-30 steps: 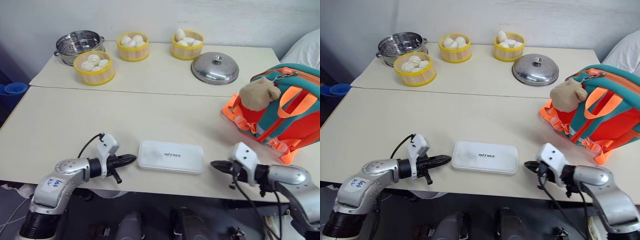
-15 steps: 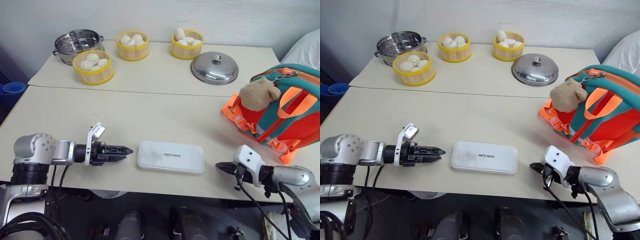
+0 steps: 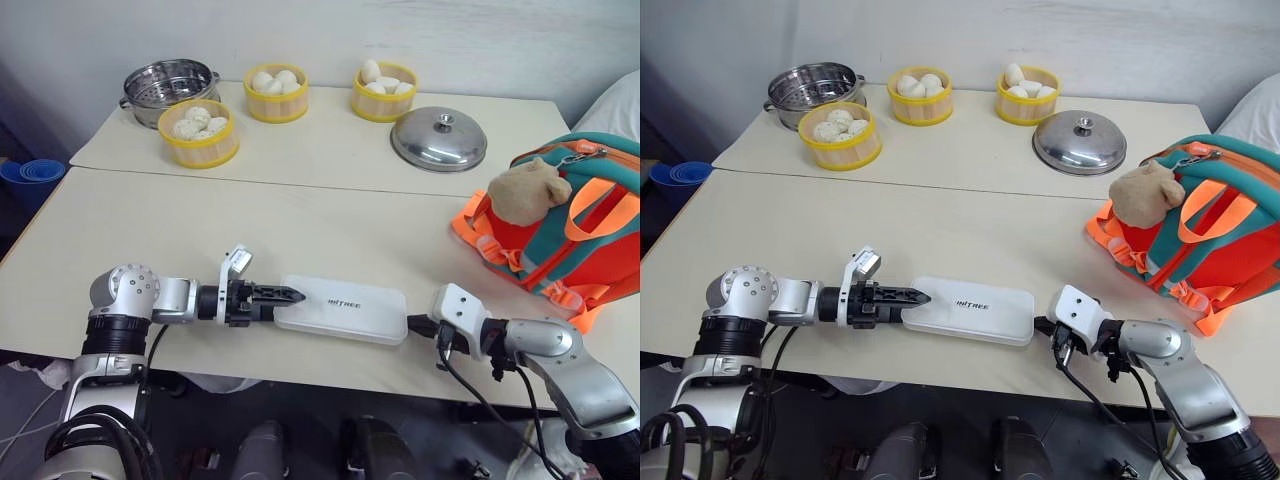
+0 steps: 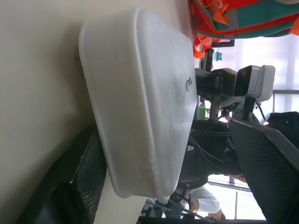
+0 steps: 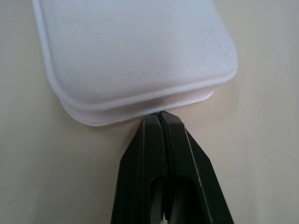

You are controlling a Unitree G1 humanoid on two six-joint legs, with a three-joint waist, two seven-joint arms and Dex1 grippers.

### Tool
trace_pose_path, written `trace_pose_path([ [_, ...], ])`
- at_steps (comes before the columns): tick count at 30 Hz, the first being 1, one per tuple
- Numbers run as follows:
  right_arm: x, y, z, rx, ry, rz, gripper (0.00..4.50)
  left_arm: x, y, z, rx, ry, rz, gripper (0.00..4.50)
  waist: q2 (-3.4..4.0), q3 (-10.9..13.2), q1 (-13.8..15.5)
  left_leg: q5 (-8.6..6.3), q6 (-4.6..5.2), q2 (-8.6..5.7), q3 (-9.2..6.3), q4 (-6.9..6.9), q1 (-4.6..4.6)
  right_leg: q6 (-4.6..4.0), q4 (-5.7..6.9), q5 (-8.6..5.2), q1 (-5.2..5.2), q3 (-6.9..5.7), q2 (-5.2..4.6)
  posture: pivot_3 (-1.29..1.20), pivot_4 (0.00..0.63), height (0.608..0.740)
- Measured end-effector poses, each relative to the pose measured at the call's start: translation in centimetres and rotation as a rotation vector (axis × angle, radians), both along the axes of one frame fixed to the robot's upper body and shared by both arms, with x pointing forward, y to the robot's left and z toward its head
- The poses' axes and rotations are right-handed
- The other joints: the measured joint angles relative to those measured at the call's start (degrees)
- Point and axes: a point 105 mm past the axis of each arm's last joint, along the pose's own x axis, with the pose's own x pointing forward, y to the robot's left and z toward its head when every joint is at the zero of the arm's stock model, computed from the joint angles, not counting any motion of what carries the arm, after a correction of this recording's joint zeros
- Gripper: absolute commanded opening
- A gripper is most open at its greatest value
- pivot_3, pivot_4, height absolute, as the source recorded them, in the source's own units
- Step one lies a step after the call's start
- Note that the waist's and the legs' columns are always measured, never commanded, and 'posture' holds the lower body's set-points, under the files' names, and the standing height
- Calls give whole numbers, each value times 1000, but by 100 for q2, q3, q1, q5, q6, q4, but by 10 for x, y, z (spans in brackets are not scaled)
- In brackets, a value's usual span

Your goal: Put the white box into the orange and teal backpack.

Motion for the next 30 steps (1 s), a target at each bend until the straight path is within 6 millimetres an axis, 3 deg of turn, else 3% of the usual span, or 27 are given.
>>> trace_pose_path([
  [5,3,-3,-1,-1,-10,8,0,5,-6,1,-30,33,-4,4136,-1,-1,13,0,-1,0,-1,6,4,0,2,0,7,-1,0,0,150,740],
  [11,8,2,-1,-7,-45,33,0,0,-39,0,-101,98,-114,4136,-1,-1,8,-6,-4,4,-2,28,-2,1,6,1,6,-2,3,0,150,740],
  [19,-3,-4,-6,-11,-66,46,0,-4,-48,11,-180,132,-173,1730,-2,-1,2,-9,-5,5,-2,33,-5,2,7,-1,6,-2,4,0,150,740],
  [30,-17,-23,-12,-23,-63,-2,0,-12,-39,8,-150,100,-169,1639,-7,-4,9,-15,0,6,-7,41,-5,4,2,-2,13,-2,2,0,150,740],
])
